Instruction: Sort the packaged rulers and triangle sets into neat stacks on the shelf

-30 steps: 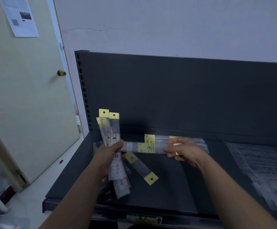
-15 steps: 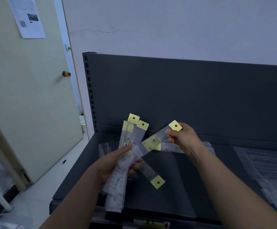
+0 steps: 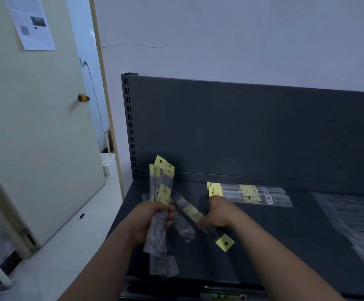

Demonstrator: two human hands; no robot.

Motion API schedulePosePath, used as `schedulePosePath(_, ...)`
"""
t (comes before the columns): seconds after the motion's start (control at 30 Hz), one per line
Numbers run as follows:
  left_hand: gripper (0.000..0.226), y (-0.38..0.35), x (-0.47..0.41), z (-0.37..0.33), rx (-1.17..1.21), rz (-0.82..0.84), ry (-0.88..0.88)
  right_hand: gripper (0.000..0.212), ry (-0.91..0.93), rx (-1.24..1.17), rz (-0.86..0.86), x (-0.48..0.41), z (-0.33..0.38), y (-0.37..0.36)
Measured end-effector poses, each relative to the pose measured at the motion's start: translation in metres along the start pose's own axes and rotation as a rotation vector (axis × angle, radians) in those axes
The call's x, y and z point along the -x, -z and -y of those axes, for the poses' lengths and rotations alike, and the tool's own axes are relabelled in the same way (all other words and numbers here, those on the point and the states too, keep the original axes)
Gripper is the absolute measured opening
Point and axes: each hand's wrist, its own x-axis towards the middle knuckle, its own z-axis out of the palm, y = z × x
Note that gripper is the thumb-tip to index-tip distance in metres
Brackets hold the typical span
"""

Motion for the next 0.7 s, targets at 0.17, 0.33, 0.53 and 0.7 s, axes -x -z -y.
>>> schedulePosePath(0.17, 0.028, 0.013, -0.002, -0.002, 0.011, -0.008, 0.031, 0.035, -0.098, 0.061, 0.049, -0.004, -0.001, -0.015)
schedulePosePath(0.33, 0.023, 0.019, -0.003, -0.001, 0.05, -0.022, 0.036, 0.008, -0.035, -0.272, -0.008, 0.007, -0.018, -0.011)
schedulePosePath(0.53, 0.051, 0.025, -0.001, -0.012, 0.142, 0.127, 0.072, 0.02, 0.119, -0.84, 0.293, 0.027, -0.036, 0.014)
schedulePosePath(0.7, 0.065, 0.021, 0.012, -0.024, 0.143, 0.249, 0.124, 0.029, 0.147, -0.638, 0.381, 0.04, -0.047, 0.036)
